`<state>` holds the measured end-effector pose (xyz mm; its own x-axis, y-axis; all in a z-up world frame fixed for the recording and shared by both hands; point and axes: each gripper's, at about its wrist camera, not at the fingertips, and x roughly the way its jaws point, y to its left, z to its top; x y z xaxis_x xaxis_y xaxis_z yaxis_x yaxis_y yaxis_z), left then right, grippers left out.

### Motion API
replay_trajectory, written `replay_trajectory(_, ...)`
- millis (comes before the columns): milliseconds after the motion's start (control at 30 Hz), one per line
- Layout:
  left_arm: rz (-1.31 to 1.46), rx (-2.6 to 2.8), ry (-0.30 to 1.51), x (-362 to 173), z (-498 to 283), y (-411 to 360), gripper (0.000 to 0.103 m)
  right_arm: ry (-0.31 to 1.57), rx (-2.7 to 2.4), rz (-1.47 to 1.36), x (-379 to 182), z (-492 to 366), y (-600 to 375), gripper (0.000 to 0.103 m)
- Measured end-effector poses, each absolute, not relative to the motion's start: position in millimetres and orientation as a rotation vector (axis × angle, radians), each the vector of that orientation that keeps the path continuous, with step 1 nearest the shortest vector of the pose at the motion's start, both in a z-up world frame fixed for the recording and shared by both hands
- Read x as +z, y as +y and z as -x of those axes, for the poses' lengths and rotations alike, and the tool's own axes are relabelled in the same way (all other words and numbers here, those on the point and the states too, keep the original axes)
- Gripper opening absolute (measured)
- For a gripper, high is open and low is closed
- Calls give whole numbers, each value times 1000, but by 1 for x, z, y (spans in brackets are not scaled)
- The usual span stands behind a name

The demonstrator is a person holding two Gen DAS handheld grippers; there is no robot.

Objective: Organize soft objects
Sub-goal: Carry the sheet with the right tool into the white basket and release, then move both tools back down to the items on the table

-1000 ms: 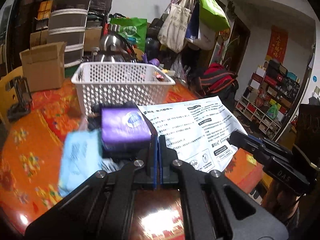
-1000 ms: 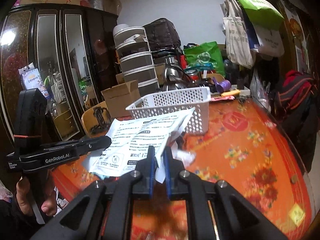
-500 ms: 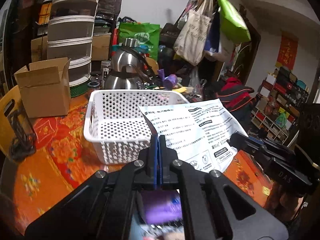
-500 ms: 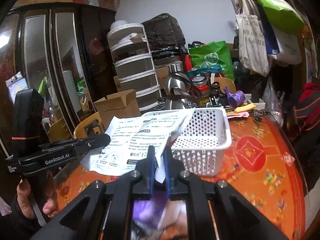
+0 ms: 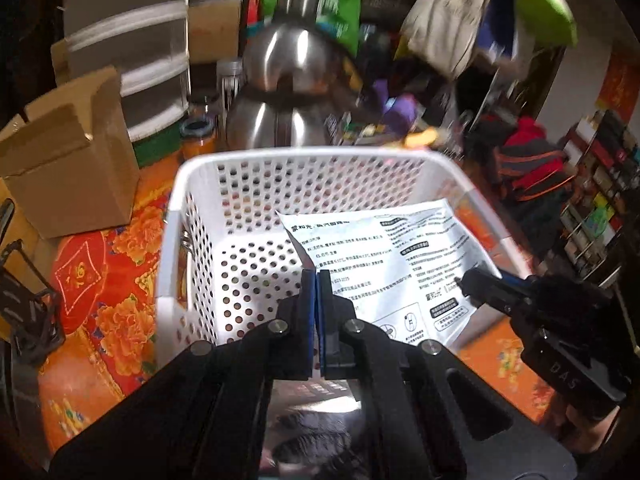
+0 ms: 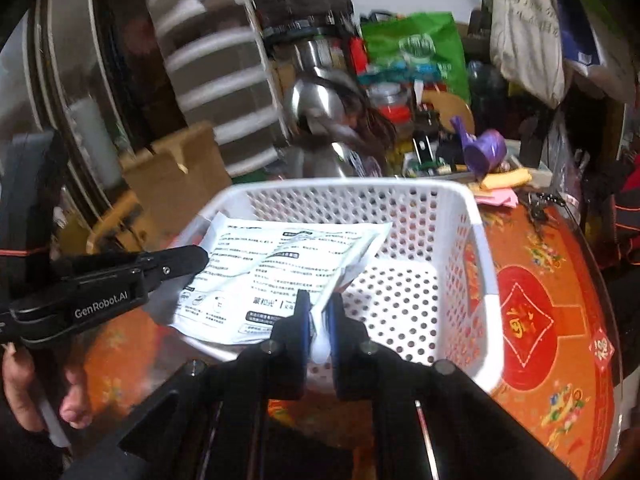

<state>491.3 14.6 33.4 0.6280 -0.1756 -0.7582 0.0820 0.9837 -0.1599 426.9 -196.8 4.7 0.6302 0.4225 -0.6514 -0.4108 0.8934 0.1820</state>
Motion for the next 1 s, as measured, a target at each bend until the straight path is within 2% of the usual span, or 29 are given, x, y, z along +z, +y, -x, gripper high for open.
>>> replay_trajectory(133,80,-108,945,6,-516,7,1,830,447,54,-15,-454,-184,7)
replay_trajectory(433,36,-70,1015,-12,-540,-3,1,917,416,154,-31,-474,-171,8)
replay_trajectory(533,77,-77,1022,-14,-535,6,3,934,393,153,-33,-474,-175,21)
replay_trajectory(567,77,-77,1019,-14,-533,6,5,914,388,145,-29,-472,-177,32)
replay_trajectory(600,87,-78,1007,-11,-529,8,12,896,387,137,-24,-469,-179,44)
replay_trajectory(633,102,-86,998,-8,-526,10,23,872,378,125,-17,-467,-184,51)
replay_trajectory(667,113,-91,990,-4,-522,13,30,852,362,115,-11,-464,-188,63)
replay_trajectory(733,110,-73,962,8,-510,18,61,816,339,118,6,-451,-199,67)
replay_trajectory(767,101,-61,939,16,-501,20,66,805,328,115,12,-445,-204,67)
replay_trajectory(833,69,-61,873,35,-473,25,83,761,303,91,24,-421,-220,71)
replay_trajectory(900,38,-64,816,48,-439,27,89,715,304,80,31,-391,-234,80)
replay_trajectory(1000,22,-77,751,57,-385,31,91,678,336,60,27,-345,-251,87)
